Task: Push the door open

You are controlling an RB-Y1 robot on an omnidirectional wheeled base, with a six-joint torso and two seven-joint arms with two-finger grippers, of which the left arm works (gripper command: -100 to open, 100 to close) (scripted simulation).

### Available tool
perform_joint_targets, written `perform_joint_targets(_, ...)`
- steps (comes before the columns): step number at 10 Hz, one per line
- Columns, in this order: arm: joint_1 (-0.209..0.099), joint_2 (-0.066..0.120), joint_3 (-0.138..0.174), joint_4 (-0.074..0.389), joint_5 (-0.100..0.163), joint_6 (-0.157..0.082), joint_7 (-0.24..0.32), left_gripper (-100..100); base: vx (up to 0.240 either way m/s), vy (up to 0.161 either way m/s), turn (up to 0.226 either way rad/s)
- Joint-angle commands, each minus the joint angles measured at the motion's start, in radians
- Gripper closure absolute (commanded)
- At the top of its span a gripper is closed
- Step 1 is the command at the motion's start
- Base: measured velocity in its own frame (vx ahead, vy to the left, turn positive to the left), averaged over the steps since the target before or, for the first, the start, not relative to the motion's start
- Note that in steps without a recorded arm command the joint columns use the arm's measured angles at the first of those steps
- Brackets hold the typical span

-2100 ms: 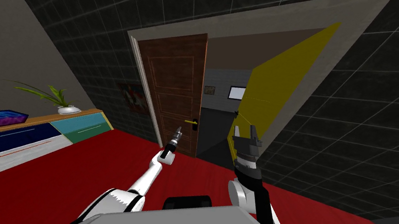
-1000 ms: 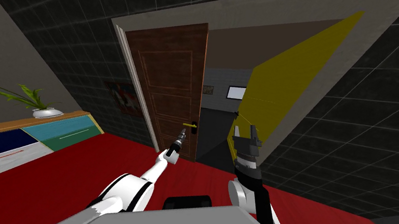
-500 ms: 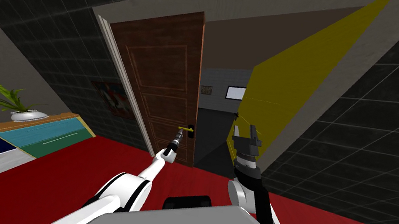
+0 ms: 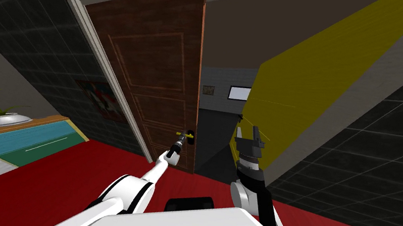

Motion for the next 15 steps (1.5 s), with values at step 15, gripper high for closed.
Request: perform_joint_targets(15,0.005,0.044,0.044,-0.005,0.020,0.006,-0.018,100,0.050,-0.034,0.014)
